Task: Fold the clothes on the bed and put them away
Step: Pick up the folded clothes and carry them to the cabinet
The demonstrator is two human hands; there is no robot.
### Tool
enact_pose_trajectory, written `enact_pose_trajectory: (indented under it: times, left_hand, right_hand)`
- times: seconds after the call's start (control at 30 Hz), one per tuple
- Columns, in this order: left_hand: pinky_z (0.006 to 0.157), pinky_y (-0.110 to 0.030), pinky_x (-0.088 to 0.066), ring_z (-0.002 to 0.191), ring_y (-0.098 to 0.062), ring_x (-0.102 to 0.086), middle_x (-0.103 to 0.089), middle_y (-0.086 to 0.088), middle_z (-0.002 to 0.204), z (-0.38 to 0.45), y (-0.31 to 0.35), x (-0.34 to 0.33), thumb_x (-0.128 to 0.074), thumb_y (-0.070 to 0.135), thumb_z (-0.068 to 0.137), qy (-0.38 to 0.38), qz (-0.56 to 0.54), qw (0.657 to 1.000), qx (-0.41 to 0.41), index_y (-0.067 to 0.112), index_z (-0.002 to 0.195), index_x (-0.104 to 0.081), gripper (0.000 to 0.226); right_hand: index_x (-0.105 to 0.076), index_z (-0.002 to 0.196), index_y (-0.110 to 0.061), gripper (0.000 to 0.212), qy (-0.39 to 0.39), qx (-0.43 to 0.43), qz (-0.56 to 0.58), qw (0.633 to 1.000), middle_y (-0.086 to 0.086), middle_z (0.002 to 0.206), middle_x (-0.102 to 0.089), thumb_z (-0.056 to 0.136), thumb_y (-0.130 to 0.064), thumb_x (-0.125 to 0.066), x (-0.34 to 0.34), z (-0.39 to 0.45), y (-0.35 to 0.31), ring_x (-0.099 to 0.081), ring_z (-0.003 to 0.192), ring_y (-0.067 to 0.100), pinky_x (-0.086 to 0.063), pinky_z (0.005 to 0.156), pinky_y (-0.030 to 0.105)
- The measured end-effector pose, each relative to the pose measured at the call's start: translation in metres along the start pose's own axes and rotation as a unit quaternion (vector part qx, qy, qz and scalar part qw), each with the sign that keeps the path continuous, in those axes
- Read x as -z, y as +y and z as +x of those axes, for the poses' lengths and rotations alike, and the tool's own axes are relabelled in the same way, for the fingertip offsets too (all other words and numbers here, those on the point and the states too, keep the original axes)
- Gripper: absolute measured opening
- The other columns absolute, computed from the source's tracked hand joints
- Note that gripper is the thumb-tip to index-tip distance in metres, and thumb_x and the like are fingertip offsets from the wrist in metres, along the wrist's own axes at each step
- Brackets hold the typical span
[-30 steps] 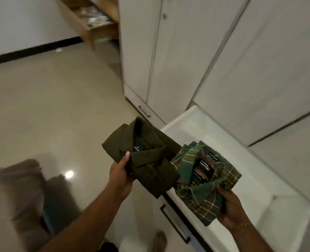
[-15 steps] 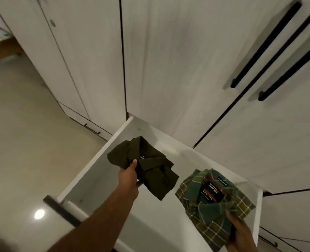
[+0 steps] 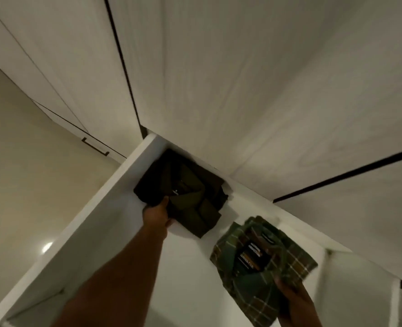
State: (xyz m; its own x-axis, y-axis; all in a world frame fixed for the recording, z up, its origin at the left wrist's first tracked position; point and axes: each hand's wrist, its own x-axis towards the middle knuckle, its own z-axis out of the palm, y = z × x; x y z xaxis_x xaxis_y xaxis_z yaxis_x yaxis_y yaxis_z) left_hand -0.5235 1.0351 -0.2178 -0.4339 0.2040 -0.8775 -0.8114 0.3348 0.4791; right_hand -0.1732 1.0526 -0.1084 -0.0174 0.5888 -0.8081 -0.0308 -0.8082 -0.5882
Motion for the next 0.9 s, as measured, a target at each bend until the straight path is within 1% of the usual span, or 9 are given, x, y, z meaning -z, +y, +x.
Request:
enact_pose_trajectory:
  times: [0.13, 0.2, 0.27, 0.33, 0.43, 0.53, 0.6, 0.77, 0.9]
  left_hand:
    - [0.097, -0.055, -0.058, 0.108, -0.045, -0.066, -0.068, -0.019, 0.114, 0.019, 0.001, 0.01, -0.081, 0.034, 0.089, 0.031, 0.057, 0.996, -0.06, 0.009, 0.124, -0.062, 0.047]
    - [0.1, -0.051, -0.052, 0.115, -0.047, -0.063, -0.067, -0.021, 0.116, 0.001, -0.015, 0.019, -0.084, 0.033, 0.08, 0.113, 0.198, 0.956, -0.184, 0.005, 0.123, -0.062, 0.056]
    - [0.099, -0.047, -0.045, 0.121, -0.04, -0.057, -0.063, -0.016, 0.125, -0.028, -0.037, 0.028, -0.083, 0.022, 0.081, 0.151, 0.37, 0.83, -0.389, 0.009, 0.13, -0.059, 0.056]
    - [0.11, -0.054, -0.038, 0.139, -0.034, -0.043, -0.049, -0.013, 0.147, -0.059, -0.056, 0.031, -0.079, 0.029, 0.083, 0.051, 0.523, 0.653, -0.545, 0.021, 0.144, -0.049, 0.068]
    - [0.123, -0.061, -0.018, 0.16, -0.034, -0.006, -0.008, -0.011, 0.173, -0.053, -0.053, 0.022, -0.069, 0.054, 0.087, -0.064, 0.626, 0.483, -0.609, 0.031, 0.164, -0.024, 0.092]
    - [0.124, -0.068, -0.004, 0.158, -0.034, 0.02, 0.021, -0.008, 0.172, -0.019, -0.012, -0.004, -0.069, 0.072, 0.08, -0.064, 0.692, 0.455, -0.557, 0.039, 0.166, -0.002, 0.113]
    - [0.121, -0.073, -0.002, 0.157, -0.032, 0.025, 0.029, 0.0, 0.17, 0.004, 0.02, -0.019, -0.068, 0.079, 0.076, -0.076, 0.752, 0.454, -0.471, 0.047, 0.162, 0.006, 0.118]
    - [0.119, -0.072, -0.021, 0.159, -0.031, 0.013, 0.016, 0.008, 0.172, 0.027, 0.026, -0.017, -0.064, 0.085, 0.074, -0.093, 0.784, 0.467, -0.399, 0.052, 0.159, 0.004, 0.113]
    - [0.119, -0.075, -0.017, 0.157, -0.032, 0.022, 0.027, 0.007, 0.169, 0.022, 0.018, -0.015, -0.068, 0.083, 0.073, -0.089, 0.81, 0.455, -0.359, 0.051, 0.158, 0.014, 0.122]
  right_hand:
    - [-0.061, 0.136, -0.017, 0.044, -0.037, 0.012, 0.046, 0.998, 0.016, 0.129, -0.07, 0.093, -0.01, -0.061, -0.001, 0.055, -0.009, -0.069, 0.113, 0.043, -0.05, 0.1, 0.062]
    - [-0.06, 0.139, -0.018, 0.046, -0.02, 0.0, 0.042, 0.999, 0.015, 0.132, -0.069, 0.093, -0.012, -0.061, -0.004, 0.087, -0.015, -0.066, 0.118, 0.043, -0.05, 0.101, 0.061]
    - [-0.066, 0.129, -0.021, 0.039, -0.017, 0.025, -0.038, 0.999, 0.015, 0.125, -0.072, 0.09, -0.016, -0.071, -0.012, 0.109, -0.018, -0.067, 0.115, 0.042, -0.05, 0.102, 0.062]
    - [-0.067, 0.115, -0.026, 0.034, 0.09, 0.094, -0.141, 0.981, 0.012, 0.119, -0.073, 0.083, -0.024, -0.081, -0.018, 0.126, -0.01, -0.068, 0.11, 0.039, -0.051, 0.101, 0.063]
    - [-0.054, 0.138, -0.022, 0.048, 0.202, 0.159, -0.152, 0.954, 0.009, 0.135, -0.063, 0.093, -0.031, -0.071, -0.032, 0.126, 0.002, -0.062, 0.121, 0.038, -0.048, 0.105, 0.056]
    - [-0.038, 0.153, -0.039, 0.065, 0.077, 0.199, -0.048, 0.976, -0.004, 0.148, -0.053, 0.094, -0.05, -0.062, -0.038, 0.116, 0.017, -0.056, 0.128, 0.025, -0.049, 0.103, 0.053]
    - [-0.033, 0.154, -0.045, 0.082, 0.048, 0.246, -0.117, 0.961, -0.013, 0.148, -0.051, 0.083, -0.054, -0.073, -0.04, 0.119, 0.024, -0.053, 0.132, 0.018, -0.048, 0.104, 0.047]
    - [-0.033, 0.157, -0.033, 0.087, 0.124, 0.263, -0.211, 0.933, -0.003, 0.152, -0.049, 0.084, -0.051, -0.077, -0.071, 0.152, 0.038, -0.047, 0.14, 0.025, -0.038, 0.118, 0.051]
    - [-0.022, 0.164, -0.019, 0.096, 0.159, 0.236, -0.269, 0.92, 0.012, 0.163, -0.033, 0.09, -0.052, -0.073, -0.084, 0.158, 0.039, -0.033, 0.149, 0.034, -0.03, 0.122, 0.053]
